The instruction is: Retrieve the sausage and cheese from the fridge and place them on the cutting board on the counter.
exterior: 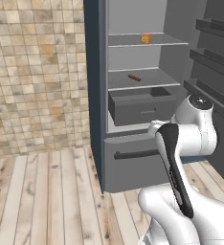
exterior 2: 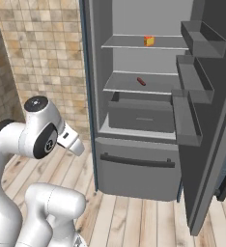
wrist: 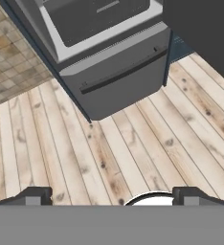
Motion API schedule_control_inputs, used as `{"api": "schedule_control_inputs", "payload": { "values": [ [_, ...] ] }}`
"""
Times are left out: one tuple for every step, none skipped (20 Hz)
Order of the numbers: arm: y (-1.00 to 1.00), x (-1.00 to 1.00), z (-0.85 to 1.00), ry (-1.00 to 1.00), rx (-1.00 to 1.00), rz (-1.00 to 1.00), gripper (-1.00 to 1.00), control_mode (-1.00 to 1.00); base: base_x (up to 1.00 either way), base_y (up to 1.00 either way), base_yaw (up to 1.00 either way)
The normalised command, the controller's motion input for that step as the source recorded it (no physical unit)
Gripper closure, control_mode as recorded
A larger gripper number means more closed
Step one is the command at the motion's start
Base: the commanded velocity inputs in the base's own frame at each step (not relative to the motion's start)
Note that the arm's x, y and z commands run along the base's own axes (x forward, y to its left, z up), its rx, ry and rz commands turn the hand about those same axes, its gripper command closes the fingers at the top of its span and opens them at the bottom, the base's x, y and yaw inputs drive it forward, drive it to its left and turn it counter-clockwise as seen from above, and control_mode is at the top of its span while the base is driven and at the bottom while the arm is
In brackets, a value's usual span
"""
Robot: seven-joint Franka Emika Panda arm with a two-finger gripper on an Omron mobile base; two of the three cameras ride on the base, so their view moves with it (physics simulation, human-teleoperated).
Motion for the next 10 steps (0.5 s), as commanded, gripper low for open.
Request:
{"api": "schedule_control_inputs", "payload": {
  "values": [
    [0.0,0.0,0.0,0.0,0.0,0.0,-1.0,-1.0,0.0,0.0,0.0],
    [0.0,0.0,0.0,0.0,0.0,0.0,-1.0,-1.0,0.0,0.0,0.0],
    [0.0,0.0,0.0,0.0,0.0,0.0,-1.0,-1.0,0.0,0.0,0.0],
    [0.0,0.0,0.0,0.0,0.0,0.0,-1.0,-1.0,0.0,0.0,0.0],
    [0.0,0.0,0.0,0.0,0.0,0.0,-1.0,-1.0,0.0,0.0,0.0],
    [0.0,0.0,0.0,0.0,0.0,0.0,-1.0,-1.0,0.0,0.0,0.0],
    [0.0,0.0,0.0,0.0,0.0,0.0,-1.0,-1.0,0.0,0.0,0.0],
    [0.0,0.0,0.0,0.0,0.0,0.0,-1.0,-1.0,0.0,0.0,0.0],
    [0.0,0.0,0.0,0.0,0.0,0.0,-1.0,-1.0,0.0,0.0,0.0],
    [0.0,0.0,0.0,0.0,0.0,0.0,-1.0,-1.0,0.0,0.0,0.0]
  ]
}}
